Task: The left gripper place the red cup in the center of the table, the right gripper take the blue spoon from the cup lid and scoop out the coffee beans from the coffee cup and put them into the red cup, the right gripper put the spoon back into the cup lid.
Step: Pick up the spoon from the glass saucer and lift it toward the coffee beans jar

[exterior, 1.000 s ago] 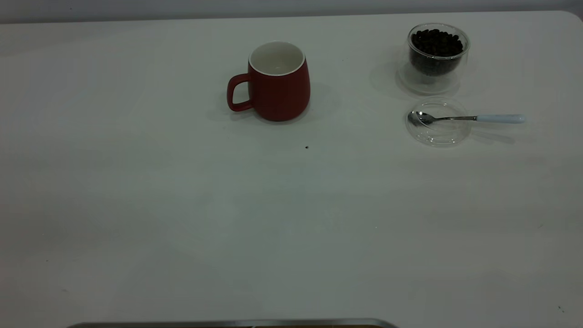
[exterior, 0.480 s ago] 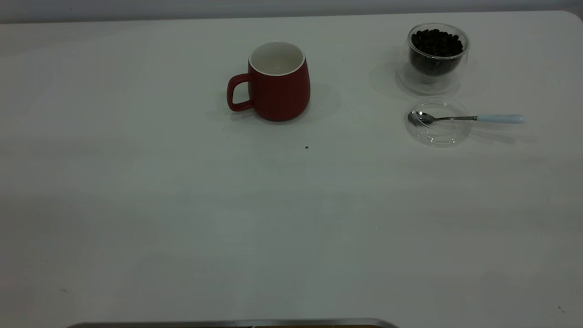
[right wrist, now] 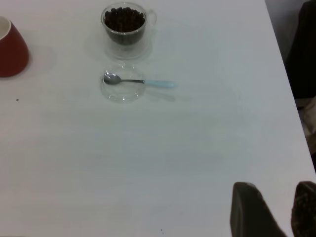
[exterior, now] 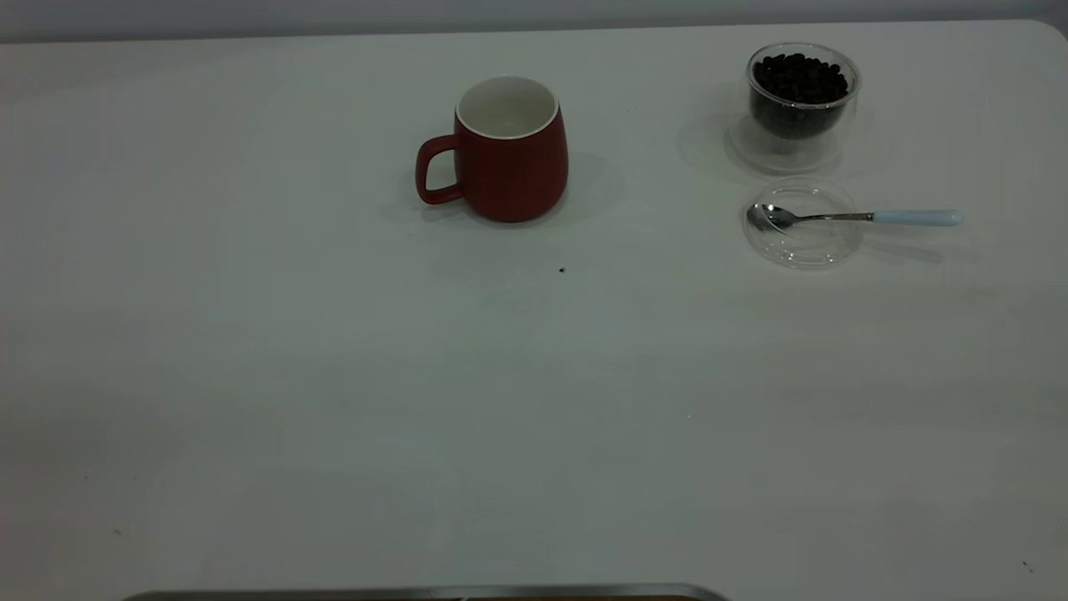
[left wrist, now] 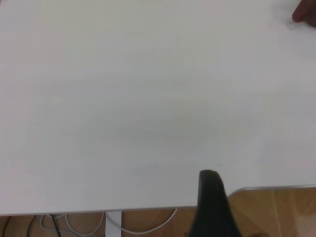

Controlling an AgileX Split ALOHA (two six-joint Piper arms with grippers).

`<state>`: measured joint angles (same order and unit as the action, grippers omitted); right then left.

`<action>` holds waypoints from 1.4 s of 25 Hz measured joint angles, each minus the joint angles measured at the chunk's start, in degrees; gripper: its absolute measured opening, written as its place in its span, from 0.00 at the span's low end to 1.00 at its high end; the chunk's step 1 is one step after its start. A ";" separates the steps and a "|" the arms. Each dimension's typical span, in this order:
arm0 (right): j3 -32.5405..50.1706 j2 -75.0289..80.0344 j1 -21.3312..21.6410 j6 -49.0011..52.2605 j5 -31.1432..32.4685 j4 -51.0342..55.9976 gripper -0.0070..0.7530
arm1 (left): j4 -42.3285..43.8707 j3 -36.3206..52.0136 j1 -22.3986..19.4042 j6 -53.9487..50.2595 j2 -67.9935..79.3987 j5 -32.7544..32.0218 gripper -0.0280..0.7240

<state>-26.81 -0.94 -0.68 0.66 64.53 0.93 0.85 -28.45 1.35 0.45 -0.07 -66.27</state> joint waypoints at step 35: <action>-1.20 26.49 0.05 -4.69 -32.33 21.46 0.68 | 0.00 0.00 0.00 -0.06 0.00 -0.02 0.82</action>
<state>-28.00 25.56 -0.63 -4.04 32.20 22.40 0.85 -28.45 1.35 0.40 -0.07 -66.30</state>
